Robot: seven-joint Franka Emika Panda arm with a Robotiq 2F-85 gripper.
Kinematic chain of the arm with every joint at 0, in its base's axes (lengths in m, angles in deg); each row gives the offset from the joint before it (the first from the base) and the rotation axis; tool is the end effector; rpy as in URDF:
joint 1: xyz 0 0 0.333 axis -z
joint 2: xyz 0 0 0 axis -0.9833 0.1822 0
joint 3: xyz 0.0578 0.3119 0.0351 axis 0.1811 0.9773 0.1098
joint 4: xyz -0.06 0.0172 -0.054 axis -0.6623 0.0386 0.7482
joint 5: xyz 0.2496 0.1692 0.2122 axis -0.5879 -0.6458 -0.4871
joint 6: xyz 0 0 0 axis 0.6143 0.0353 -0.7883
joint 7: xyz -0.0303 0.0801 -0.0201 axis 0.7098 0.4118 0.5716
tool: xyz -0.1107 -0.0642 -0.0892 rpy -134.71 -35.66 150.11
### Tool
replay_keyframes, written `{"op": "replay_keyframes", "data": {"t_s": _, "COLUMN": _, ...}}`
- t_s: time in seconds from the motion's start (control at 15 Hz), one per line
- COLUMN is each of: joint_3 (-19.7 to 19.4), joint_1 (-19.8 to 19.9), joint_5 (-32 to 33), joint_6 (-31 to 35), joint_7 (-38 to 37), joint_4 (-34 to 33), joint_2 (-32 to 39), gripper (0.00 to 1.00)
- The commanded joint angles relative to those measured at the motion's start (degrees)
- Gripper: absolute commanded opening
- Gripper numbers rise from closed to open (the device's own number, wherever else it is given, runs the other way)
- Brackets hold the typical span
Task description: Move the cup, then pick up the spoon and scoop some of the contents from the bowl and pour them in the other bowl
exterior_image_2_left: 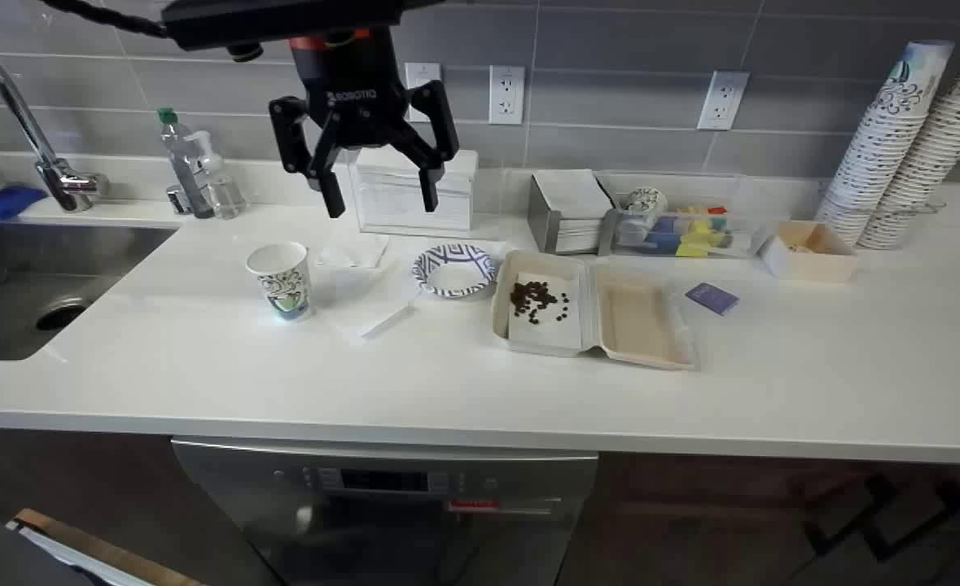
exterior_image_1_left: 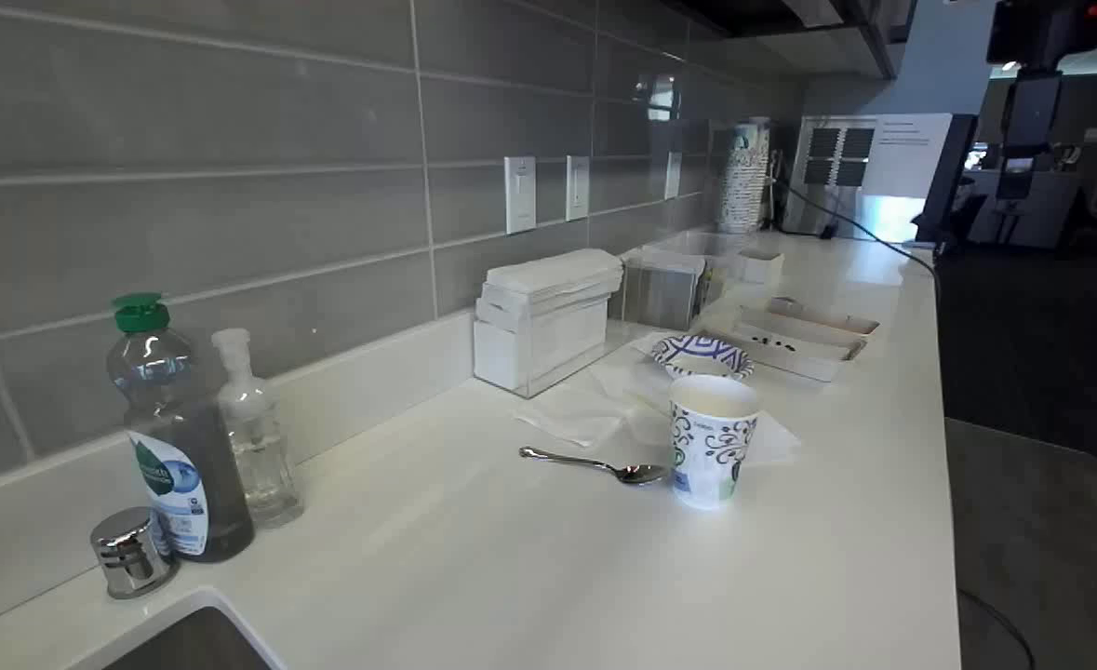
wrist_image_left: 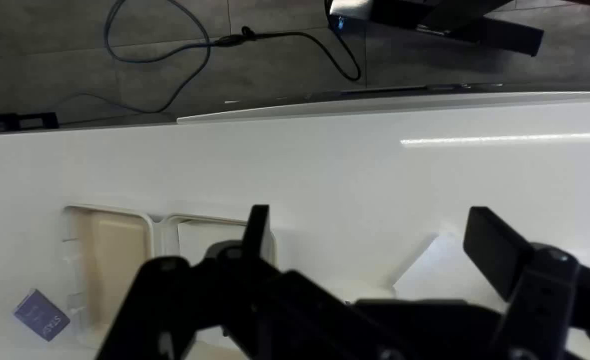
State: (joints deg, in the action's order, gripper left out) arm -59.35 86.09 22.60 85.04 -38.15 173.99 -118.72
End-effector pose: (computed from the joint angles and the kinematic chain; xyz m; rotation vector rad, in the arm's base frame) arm 0.3155 -0.1454 0.4941 2.9518 0.2947 -0.1055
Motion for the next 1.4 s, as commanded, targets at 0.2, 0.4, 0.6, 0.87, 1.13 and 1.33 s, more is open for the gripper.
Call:
{"op": "replay_keyframes", "data": {"t_s": 0.2, "joint_3": -0.5, "joint_1": -0.7, "joint_5": 0.3, "joint_6": -0.3, "joint_7": -0.3, "joint_4": -0.2, "joint_2": 0.0, "gripper": 1.00}}
{"op": "replay_keyframes", "data": {"t_s": 0.4, "joint_3": -0.5, "joint_1": -0.7, "joint_5": 0.3, "joint_6": -0.3, "joint_7": -0.3, "joint_4": -0.2, "joint_2": 0.0, "gripper": 1.00}}
{"op": "replay_keyframes", "data": {"t_s": 0.6, "joint_3": -0.5, "joint_1": -0.7, "joint_5": 0.3, "joint_6": -0.3, "joint_7": -0.3, "joint_4": -0.2, "joint_2": 0.0, "gripper": 1.00}}
{"op": "replay_keyframes", "data": {"t_s": 0.87, "joint_3": 1.7, "joint_1": -3.4, "joint_5": -3.0, "joint_6": -0.9, "joint_7": -1.7, "joint_4": -1.1, "joint_2": 0.6, "gripper": 1.00}}
{"op": "replay_keyframes", "data": {"t_s": 1.13, "joint_3": 6.4, "joint_1": -7.0, "joint_5": -5.9, "joint_6": -1.5, "joint_7": -5.6, "joint_4": -2.9, "joint_2": 2.1, "gripper": 1.00}}
{"op": "replay_keyframes", "data": {"t_s": 1.33, "joint_3": 10.1, "joint_1": -9.9, "joint_5": -9.4, "joint_6": -0.6, "joint_7": -9.2, "joint_4": -5.0, "joint_2": 4.8, "gripper": 1.00}}
